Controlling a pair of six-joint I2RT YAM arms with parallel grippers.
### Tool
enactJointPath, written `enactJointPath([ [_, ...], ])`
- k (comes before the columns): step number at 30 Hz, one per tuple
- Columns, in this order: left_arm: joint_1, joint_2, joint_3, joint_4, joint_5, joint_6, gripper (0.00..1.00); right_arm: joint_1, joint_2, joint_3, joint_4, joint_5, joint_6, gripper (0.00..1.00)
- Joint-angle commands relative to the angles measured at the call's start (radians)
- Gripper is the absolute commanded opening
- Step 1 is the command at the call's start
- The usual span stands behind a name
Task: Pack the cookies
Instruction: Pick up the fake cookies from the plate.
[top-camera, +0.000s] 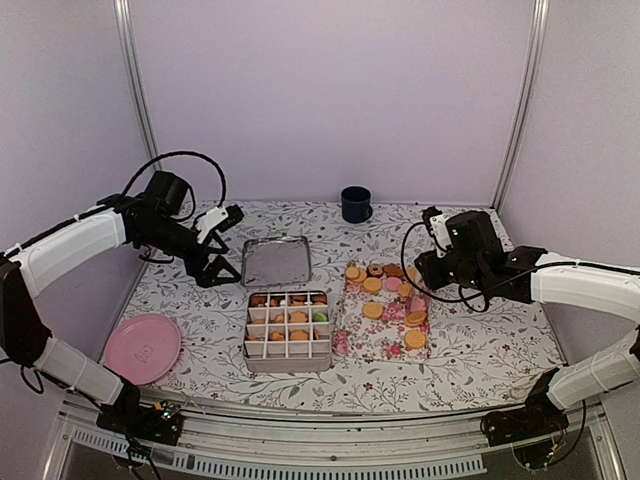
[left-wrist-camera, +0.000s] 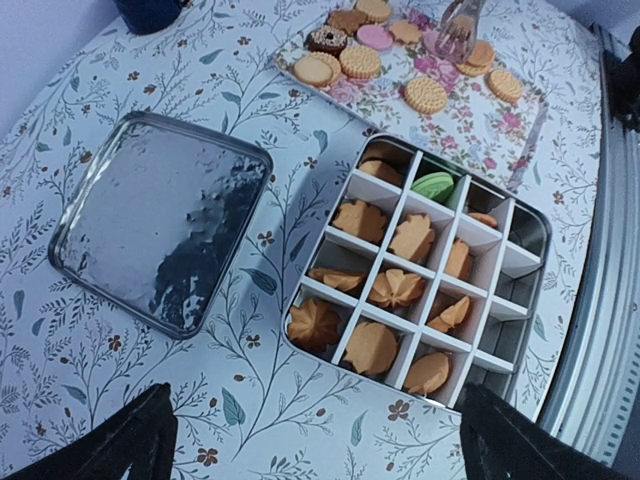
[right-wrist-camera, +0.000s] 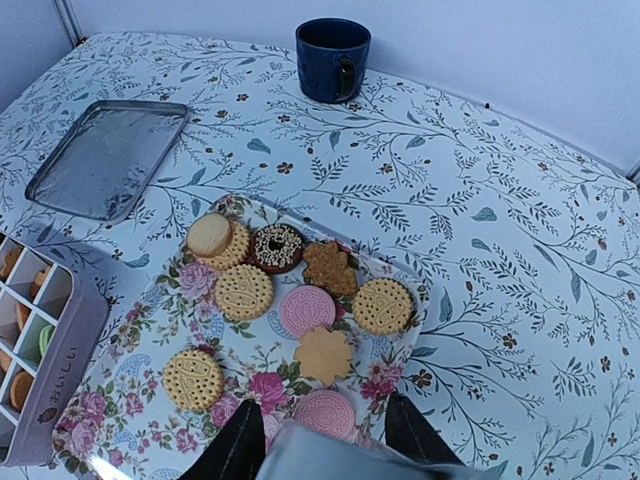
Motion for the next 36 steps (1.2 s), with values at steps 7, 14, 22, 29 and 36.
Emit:
enactJointPath([
  [7, 0.013, -0.017, -0.003, 0.016, -0.001, -0.003, 0.99, -0.032, -0.015, -0.054, -0.005, -0.075, 0.03, 0.43],
  [14, 0.013, -0.018, -0.001, 0.013, -0.001, -0.004, 0.99, -0.037, -0.028, -0.063, 0.024, -0.093, 0.033, 0.35],
  [22, 0.013, -0.021, 0.002, 0.013, 0.004, -0.002, 0.99, -0.043, -0.052, -0.055, 0.034, -0.082, 0.011, 0.3],
  [29, 0.012, -0.023, 0.002, 0.013, 0.004, -0.003, 0.99, -0.043, -0.002, -0.046, 0.055, -0.065, -0.023, 0.3],
  [36, 0.013, -0.02, 0.005, 0.011, -0.007, -0.003, 0.99, -0.042, -0.002, 0.003, 0.055, -0.103, -0.038, 0.14],
])
